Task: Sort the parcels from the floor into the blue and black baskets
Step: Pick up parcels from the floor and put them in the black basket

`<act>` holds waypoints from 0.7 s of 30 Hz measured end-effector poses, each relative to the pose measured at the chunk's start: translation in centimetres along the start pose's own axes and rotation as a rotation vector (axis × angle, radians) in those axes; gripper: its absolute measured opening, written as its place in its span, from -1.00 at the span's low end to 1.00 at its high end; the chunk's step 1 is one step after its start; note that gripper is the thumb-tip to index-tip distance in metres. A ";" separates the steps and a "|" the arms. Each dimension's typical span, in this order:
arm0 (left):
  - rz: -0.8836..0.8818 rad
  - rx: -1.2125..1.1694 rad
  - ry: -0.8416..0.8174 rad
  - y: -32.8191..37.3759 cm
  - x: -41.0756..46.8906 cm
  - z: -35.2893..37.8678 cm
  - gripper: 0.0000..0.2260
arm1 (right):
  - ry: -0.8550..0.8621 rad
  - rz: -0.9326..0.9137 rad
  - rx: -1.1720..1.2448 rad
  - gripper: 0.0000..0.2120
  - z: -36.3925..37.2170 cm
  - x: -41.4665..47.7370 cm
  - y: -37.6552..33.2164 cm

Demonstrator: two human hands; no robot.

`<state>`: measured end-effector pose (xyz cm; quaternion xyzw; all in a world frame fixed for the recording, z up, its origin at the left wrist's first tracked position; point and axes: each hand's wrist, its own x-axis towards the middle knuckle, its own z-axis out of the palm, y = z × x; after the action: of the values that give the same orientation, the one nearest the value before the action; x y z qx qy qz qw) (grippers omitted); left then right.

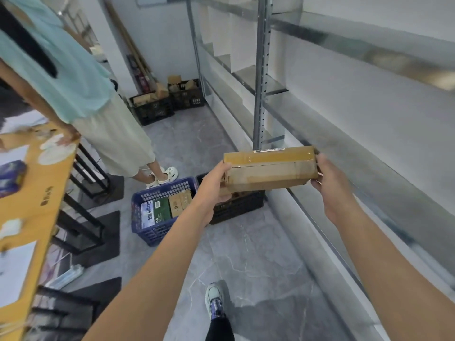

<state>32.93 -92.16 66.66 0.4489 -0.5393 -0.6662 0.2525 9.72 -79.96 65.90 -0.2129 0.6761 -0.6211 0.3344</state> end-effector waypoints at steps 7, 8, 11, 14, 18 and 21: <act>-0.053 -0.090 0.066 -0.4 7.6 -4.4 -0.68 | -0.049 0.055 -0.050 -0.57 6.4 7.4 1.4; -0.067 -0.106 0.070 -0.4 9.0 -5.1 -0.68 | -0.048 0.070 -0.059 -0.55 7.5 8.9 1.7; -0.098 -0.140 0.072 -0.1 13.4 -7.5 -0.70 | -0.053 0.091 -0.093 -0.55 10.9 13.2 2.5; -0.124 -0.162 0.062 0.4 17.7 -10.0 -0.76 | -0.059 0.115 -0.115 -0.55 14.5 17.1 3.1; -0.185 -0.137 0.055 0.7 22.9 -12.9 -0.77 | -0.044 0.159 -0.120 -0.54 18.4 21.3 4.2; -0.229 -0.121 0.045 0.7 26.4 -14.6 -0.75 | -0.027 0.205 -0.143 -0.53 20.7 23.8 4.7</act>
<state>33.19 -121.20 58.46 0.5064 -0.4375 -0.7118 0.2133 8.79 -110.48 56.68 -0.1744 0.7322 -0.5310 0.3892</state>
